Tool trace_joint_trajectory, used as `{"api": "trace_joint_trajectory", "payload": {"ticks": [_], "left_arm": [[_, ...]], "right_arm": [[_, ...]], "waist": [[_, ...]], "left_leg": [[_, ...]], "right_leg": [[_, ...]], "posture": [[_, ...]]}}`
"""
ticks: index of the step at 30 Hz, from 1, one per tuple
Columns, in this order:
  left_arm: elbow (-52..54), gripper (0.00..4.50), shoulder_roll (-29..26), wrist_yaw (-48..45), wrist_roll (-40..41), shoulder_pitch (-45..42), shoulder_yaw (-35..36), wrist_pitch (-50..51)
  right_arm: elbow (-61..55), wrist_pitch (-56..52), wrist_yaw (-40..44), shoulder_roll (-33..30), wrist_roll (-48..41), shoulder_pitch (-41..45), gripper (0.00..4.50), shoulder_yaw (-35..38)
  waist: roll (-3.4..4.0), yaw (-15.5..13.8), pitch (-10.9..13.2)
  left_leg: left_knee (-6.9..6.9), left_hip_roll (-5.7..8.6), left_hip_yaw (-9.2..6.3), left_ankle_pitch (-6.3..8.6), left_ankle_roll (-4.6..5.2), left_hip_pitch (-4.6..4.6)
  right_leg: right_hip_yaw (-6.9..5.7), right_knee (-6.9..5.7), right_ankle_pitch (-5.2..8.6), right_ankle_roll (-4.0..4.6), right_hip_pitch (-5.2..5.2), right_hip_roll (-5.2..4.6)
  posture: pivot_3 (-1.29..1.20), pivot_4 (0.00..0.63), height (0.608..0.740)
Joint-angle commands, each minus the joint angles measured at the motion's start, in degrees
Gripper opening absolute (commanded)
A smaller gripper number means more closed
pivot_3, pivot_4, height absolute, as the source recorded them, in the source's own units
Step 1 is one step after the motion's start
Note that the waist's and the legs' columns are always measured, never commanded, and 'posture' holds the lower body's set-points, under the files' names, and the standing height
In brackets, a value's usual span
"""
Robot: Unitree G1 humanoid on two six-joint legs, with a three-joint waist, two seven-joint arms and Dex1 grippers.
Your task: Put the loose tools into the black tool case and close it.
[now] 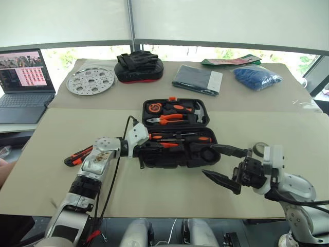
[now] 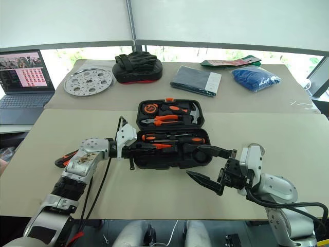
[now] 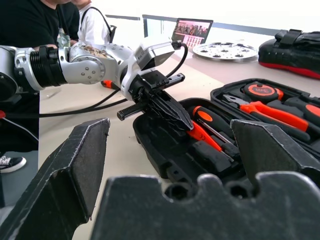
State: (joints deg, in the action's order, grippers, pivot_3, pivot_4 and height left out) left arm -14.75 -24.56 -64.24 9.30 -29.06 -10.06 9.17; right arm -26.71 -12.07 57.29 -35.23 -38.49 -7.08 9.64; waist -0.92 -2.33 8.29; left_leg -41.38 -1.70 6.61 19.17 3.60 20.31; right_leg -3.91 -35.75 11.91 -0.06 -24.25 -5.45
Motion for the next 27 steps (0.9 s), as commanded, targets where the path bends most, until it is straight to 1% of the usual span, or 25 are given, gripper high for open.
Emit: {"api": "trace_joint_trajectory", "payload": {"ticks": [1, 6, 10, 12, 16, 20, 22, 27], "left_arm": [[1.34, 0.05, 1.05, -0.44, 1.66, -0.83, 0.14, -0.94], [1.16, 0.05, 1.55, 0.29, 0.76, -0.81, -0.20, -1.29], [2.35, 0.05, 2.44, 0.15, 1.66, -0.76, 0.26, -2.41], [2.23, 0.05, 2.80, -0.54, 0.99, -0.85, -0.02, -7.34], [3.91, 0.05, 2.45, 0.58, 1.46, -1.24, 0.94, -5.55], [0.46, 0.05, 1.47, 1.67, -2.46, -2.55, -0.71, -9.00], [-0.05, 0.05, 1.77, 0.96, -2.07, -2.83, -1.36, -7.47], [-1.79, 0.05, 2.85, -0.55, -1.66, -2.70, -2.55, -8.57]], "right_arm": [[-1.98, -0.55, 0.07, -0.13, -1.37, 0.22, 4.50, 0.00], [-2.23, -0.75, -0.02, 0.09, -1.38, -0.01, 4.50, -0.10], [-2.92, -1.30, -0.07, -0.03, -1.78, -0.88, 4.50, -0.17], [-3.22, -1.66, -0.18, 0.04, -2.15, -1.23, 4.50, -0.03], [-3.77, -2.00, -0.10, -0.41, -2.31, -1.89, 4.50, 0.30], [-3.90, -2.22, -0.18, -0.29, -2.22, -2.19, 4.50, 0.30], [-4.00, -2.22, -0.39, -0.20, -2.15, -1.97, 4.50, 0.22], [-3.96, -2.01, -0.27, -0.36, -2.11, -2.49, 4.50, 0.65]], "waist": [[0.00, -0.01, 0.00], [-0.02, 0.05, 0.01], [-0.02, -0.01, 0.02], [-0.03, 0.05, 0.02], [-0.04, 0.07, 0.03], [-0.04, 0.22, 0.03], [-0.05, 0.25, 0.03], [-0.04, 0.30, 0.03]], "left_leg": [[0.00, 0.00, 0.00, 0.00, 0.00, 0.00], [0.01, 0.00, 0.00, 0.01, 0.02, 0.02], [0.01, 0.00, 0.00, 0.02, 0.03, 0.03], [0.00, 0.00, 0.00, 0.01, 0.02, 0.07], [0.01, 0.00, 0.00, 0.01, 0.02, 0.09], [0.02, -0.01, 0.00, 0.02, 0.03, 0.09], [0.03, -0.01, 0.00, 0.03, 0.05, 0.08], [0.06, -0.01, 0.00, 0.03, 0.04, 0.08]], "right_leg": [[0.00, 0.00, 0.00, 0.00, 0.00, 0.00], [0.00, 0.02, 0.00, 0.00, -0.02, 0.00], [0.00, 0.03, 0.00, 0.00, -0.02, 0.00], [0.00, 0.04, 0.00, 0.00, -0.05, 0.00], [0.00, 0.06, 0.00, 0.00, -0.06, -0.01], [0.00, 0.08, 0.00, 0.00, -0.07, 0.01], [0.00, 0.08, 0.00, 0.00, -0.07, 0.02], [0.00, 0.10, 0.00, 0.00, -0.08, 0.05]], "posture": [[0.00, 0.150, 0.740], [0.00, 0.150, 0.740], [0.00, 0.150, 0.740], [0.00, 0.150, 0.740], [0.00, 0.150, 0.740], [0.00, 0.150, 0.740], [0.00, 0.150, 0.740], [0.00, 0.150, 0.740]]}}
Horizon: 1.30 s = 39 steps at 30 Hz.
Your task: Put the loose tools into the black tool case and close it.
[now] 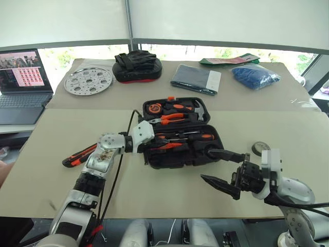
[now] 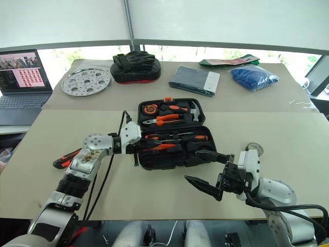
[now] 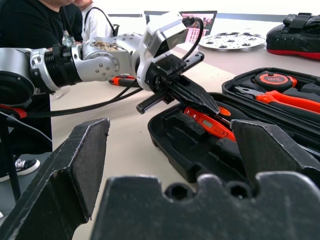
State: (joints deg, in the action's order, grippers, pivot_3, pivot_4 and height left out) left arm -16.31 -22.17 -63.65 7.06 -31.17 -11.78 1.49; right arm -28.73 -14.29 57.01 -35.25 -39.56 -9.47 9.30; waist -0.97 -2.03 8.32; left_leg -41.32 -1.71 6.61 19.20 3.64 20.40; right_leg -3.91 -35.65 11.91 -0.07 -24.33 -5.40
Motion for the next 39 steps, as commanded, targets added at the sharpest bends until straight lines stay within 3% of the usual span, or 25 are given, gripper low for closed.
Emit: {"api": "trace_joint_trajectory", "payload": {"ticks": [1, 9, 19, 25, 36, 39], "left_arm": [[-0.30, 0.05, 0.72, -1.31, 0.90, -0.47, -0.80, -1.10], [-3.64, 0.05, 1.77, 3.89, -1.89, -2.03, -1.28, 6.35], [0.46, 0.05, -2.86, -3.08, -2.88, -0.27, -7.61, 14.83], [-1.15, 0.05, -3.73, -1.06, -6.73, -2.03, -10.72, 15.17], [2.52, 0.05, -1.68, 1.59, 3.27, 0.97, 0.65, 10.47], [2.66, 0.05, -2.43, 1.60, 2.48, 0.97, 0.15, 11.60]], "right_arm": [[-2.02, 0.23, -0.12, -0.30, -1.05, -0.22, 4.50, 1.09], [-2.82, 0.10, -0.78, -0.07, -1.19, -0.70, 4.50, 0.88], [-2.12, -0.12, -1.05, -0.22, -1.21, 0.17, 4.50, 0.96], [-0.66, 0.16, -0.99, 0.17, -0.69, 1.97, 4.50, 0.45], [1.14, 1.05, -0.24, 1.24, 0.12, 3.28, 4.50, -0.57], [1.61, 1.12, 0.04, 1.25, 0.10, 3.71, 4.50, -0.82]], "waist": [[0.00, -0.03, 0.00], [0.00, -0.07, 0.00], [0.02, 1.38, -0.02], [0.04, 1.28, -0.10], [0.07, 1.63, -0.13], [0.06, 1.56, -0.12]], "left_leg": [[0.00, 0.00, 0.00, 0.00, 0.00, -0.01], [-0.01, 0.00, 0.00, 0.02, 0.04, -0.03], [0.23, -0.05, 0.00, -0.03, -0.06, -0.18], [0.28, -0.01, 0.01, -0.05, -0.09, -0.23], [0.29, -0.04, 0.00, -0.05, -0.10, -0.22], [0.30, -0.08, 0.00, -0.07, -0.13, -0.20]], "right_leg": [[0.00, 0.01, 0.00, 0.00, 0.01, 0.00], [0.00, 0.01, 0.00, 0.00, 0.05, -0.01], [0.05, 0.00, 0.04, 0.03, 0.04, 0.08], [0.07, 0.02, 0.10, -0.02, 0.10, 0.06], [0.12, -0.09, 0.10, 0.01, 0.01, 0.03], [0.09, -0.12, 0.12, 0.04, -0.03, 0.05]], "posture": [[0.00, 0.150, 0.740], [0.00, 0.150, 0.740], [0.00, 0.150, 0.740], [0.00, 0.150, 0.740], [0.00, 0.150, 0.740], [0.00, 0.150, 0.740]]}}
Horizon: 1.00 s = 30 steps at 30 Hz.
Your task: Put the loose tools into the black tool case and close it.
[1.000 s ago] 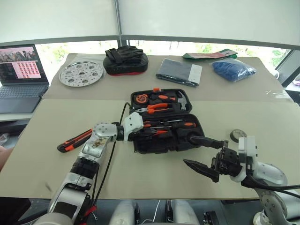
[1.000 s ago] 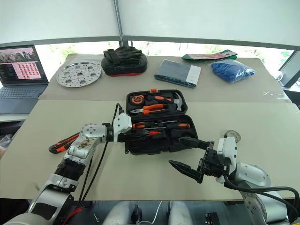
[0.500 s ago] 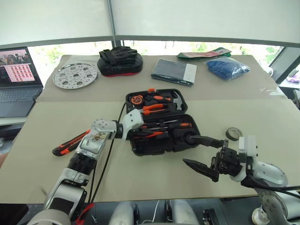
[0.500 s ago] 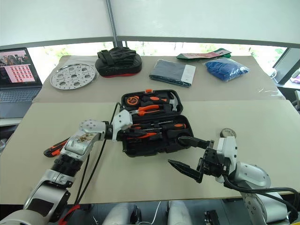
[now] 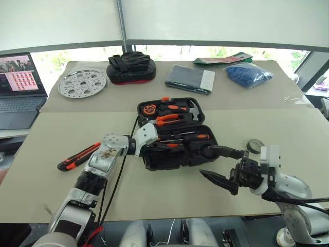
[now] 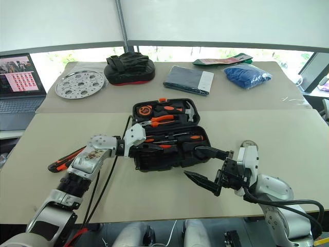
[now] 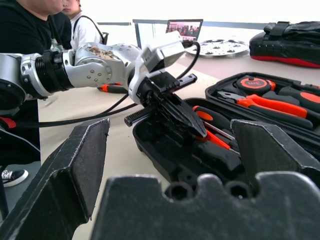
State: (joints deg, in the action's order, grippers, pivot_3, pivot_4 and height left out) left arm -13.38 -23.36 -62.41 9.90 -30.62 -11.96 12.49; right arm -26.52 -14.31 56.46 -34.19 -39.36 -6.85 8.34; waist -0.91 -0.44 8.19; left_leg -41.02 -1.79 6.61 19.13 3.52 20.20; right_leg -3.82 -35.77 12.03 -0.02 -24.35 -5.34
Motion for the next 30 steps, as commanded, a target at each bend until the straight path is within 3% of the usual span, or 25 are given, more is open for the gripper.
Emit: {"api": "trace_joint_trajectory", "payload": {"ticks": [1, 14, 19, 21, 24, 25, 30], "left_arm": [[-0.56, 0.05, -1.59, 0.42, -1.17, 0.36, -0.28, 0.83], [-2.91, 0.05, -2.39, 1.06, -5.58, -3.16, -6.48, 9.69], [1.19, 0.05, -2.07, 0.67, -1.04, -0.83, -2.93, 9.14], [4.80, 0.05, -1.34, 0.32, 3.54, 1.37, 1.81, 6.08], [13.48, 0.76, -3.01, -1.01, 12.57, 9.08, 14.32, -1.84], [15.12, 1.18, -3.66, -0.35, 14.08, 11.72, 17.86, -3.80], [20.37, 3.00, -8.30, 1.51, 16.03, 27.90, 31.87, -10.32]], "right_arm": [[-0.45, 1.13, 0.69, 0.18, -0.14, 1.22, 4.50, 0.05], [-0.09, 0.87, 1.18, -0.05, -0.19, 1.97, 4.50, -0.23], [0.04, 0.99, 1.36, -0.04, -0.33, 2.03, 4.50, -0.09], [0.45, 1.65, 1.82, -0.14, -0.12, 1.89, 4.50, 0.31], [2.37, 4.51, 3.30, -0.30, 1.03, 2.39, 4.50, 1.72], [2.75, 5.44, 3.64, -0.24, 1.34, 2.35, 4.50, 2.16], [4.70, 10.39, 5.62, -0.07, 3.91, 1.56, 4.50, 3.04]], "waist": [[0.00, -0.04, 0.00], [0.00, -0.21, -0.01], [0.01, -0.10, -0.01], [0.01, -0.05, -0.01], [-0.04, 0.57, 0.04], [-0.10, 0.74, 0.07], [-0.10, 0.53, 0.10]], "left_leg": [[0.00, 0.01, 0.00, 0.00, 0.00, 0.00], [-0.02, 0.04, 0.00, 0.01, 0.02, -0.03], [0.00, 0.03, 0.00, 0.01, 0.01, -0.03], [0.00, 0.01, 0.00, 0.00, 0.01, -0.02], [0.03, -0.05, 0.02, -0.12, -0.22, 0.03], [0.05, -0.07, 0.02, -0.21, -0.37, 0.05], [0.21, -0.11, -0.01, -0.30, -0.54, 0.04]], "right_leg": [[-0.01, 0.00, 0.00, 0.00, 0.00, 0.00], [0.00, 0.00, 0.00, 0.00, 0.07, 0.01], [0.01, 0.01, 0.00, 0.00, 0.05, 0.01], [0.03, 0.01, 0.00, 0.00, 0.03, 0.00], [0.07, 0.00, 0.01, 0.02, -0.10, -0.01], [0.08, 0.00, 0.02, 0.04, -0.16, -0.02], [-0.03, 0.01, 0.08, 0.13, -0.21, -0.10]], "posture": [[0.00, 0.150, 0.740], [0.00, 0.150, 0.740], [0.00, 0.150, 0.740], [0.00, 0.150, 0.740], [0.00, 0.150, 0.740], [0.00, 0.150, 0.740], [0.00, 0.150, 0.740]]}}
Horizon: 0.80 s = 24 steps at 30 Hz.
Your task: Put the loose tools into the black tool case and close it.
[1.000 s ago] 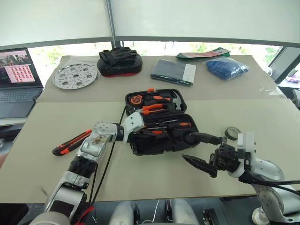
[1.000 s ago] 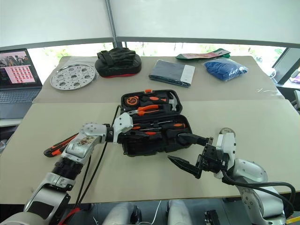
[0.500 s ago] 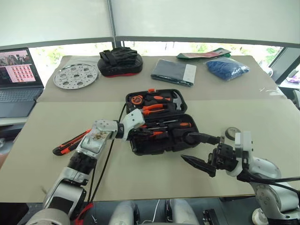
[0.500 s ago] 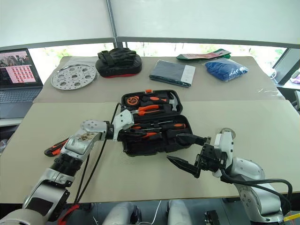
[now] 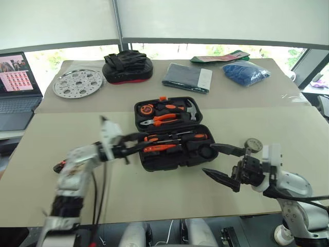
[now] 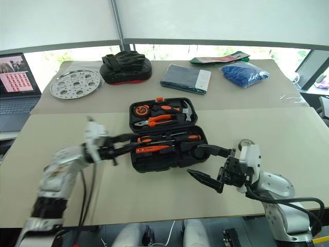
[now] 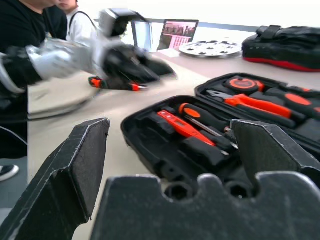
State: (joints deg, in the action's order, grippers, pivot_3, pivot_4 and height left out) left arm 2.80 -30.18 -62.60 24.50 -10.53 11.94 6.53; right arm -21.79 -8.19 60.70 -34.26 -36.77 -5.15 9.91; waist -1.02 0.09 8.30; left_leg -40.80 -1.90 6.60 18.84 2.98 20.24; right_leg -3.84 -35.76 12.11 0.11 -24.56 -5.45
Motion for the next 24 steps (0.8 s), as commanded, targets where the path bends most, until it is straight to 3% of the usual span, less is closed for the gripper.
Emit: {"api": "trace_joint_trajectory", "payload": {"ticks": [1, 4, 8, 12, 14, 18, 24], "left_arm": [[5.20, 3.36, -1.67, 2.95, 1.89, 10.93, 10.70, -4.78], [9.14, 4.40, -0.74, 6.22, 2.92, 22.16, 18.25, -5.18], [11.86, 4.40, 4.11, 11.56, 3.97, 36.18, 26.54, -5.58], [12.19, 4.40, 6.94, 14.16, 4.83, 44.75, 30.62, -5.06], [11.57, 4.40, 6.06, 15.55, 5.04, 45.32, 31.18, -3.77], [9.24, 4.40, -2.65, 15.43, 4.77, 37.69, 28.35, 1.52], [-2.51, 4.40, -18.03, 9.48, 0.81, 21.32, 17.39, 8.77]], "right_arm": [[0.41, 5.51, 1.50, 0.24, 2.00, -0.30, 4.50, 1.61], [1.28, 7.52, 2.78, 0.66, 2.19, -0.97, 4.50, 1.38], [1.37, 8.02, 2.98, 2.15, 0.19, -1.11, 4.50, 1.38], [1.34, 8.79, 3.69, 3.43, 0.16, -0.94, 4.50, 0.33], [1.12, 8.77, 3.97, 3.96, 0.16, -0.85, 4.50, -0.44], [0.11, 7.53, 3.73, 4.33, 0.00, -0.31, 4.50, -1.77], [-0.53, 5.69, 2.53, 3.72, -0.36, 0.54, 4.50, -2.27]], "waist": [[0.02, 0.00, 0.01], [-0.08, -0.34, 0.06], [-0.13, -0.86, 0.09], [-0.14, -0.96, 0.11], [-0.14, -1.40, 0.12], [-0.08, -2.54, 0.15], [-0.07, -1.87, 0.14]], "left_leg": [[0.01, 0.00, 0.01, 0.02, 0.01, -0.01], [0.01, 0.02, 0.02, 0.16, 0.16, 0.01], [0.00, 0.03, -0.01, 0.29, 0.25, 0.02], [0.02, 0.01, -0.02, 0.48, 0.55, 0.03], [0.02, 0.01, -0.04, 0.56, 0.68, 0.03], [-0.02, 0.04, -0.06, 0.53, 0.66, 0.01], [-0.02, 0.02, 0.00, 0.36, 0.37, 0.04]], "right_leg": [[0.02, 0.02, 0.00, 0.00, 0.00, -0.02], [-0.03, 0.09, 0.01, -0.03, 0.03, -0.17], [-0.11, 0.22, 0.00, -0.05, 0.10, -0.70], [-0.16, 0.51, 0.00, -0.05, 0.18, -0.73], [-0.26, 0.57, 0.06, 0.05, 0.20, -0.72], [-0.48, 0.56, 0.15, 0.21, 0.09, -0.57], [-0.46, 0.53, -0.12, 0.10, 0.24, -0.09]], "posture": [[0.00, 0.150, 0.740], [0.00, 0.150, 0.740], [0.00, 0.150, 0.740], [0.00, 0.150, 0.740], [0.00, 0.150, 0.740], [0.00, 0.150, 0.740], [0.00, 0.150, 0.740]]}}
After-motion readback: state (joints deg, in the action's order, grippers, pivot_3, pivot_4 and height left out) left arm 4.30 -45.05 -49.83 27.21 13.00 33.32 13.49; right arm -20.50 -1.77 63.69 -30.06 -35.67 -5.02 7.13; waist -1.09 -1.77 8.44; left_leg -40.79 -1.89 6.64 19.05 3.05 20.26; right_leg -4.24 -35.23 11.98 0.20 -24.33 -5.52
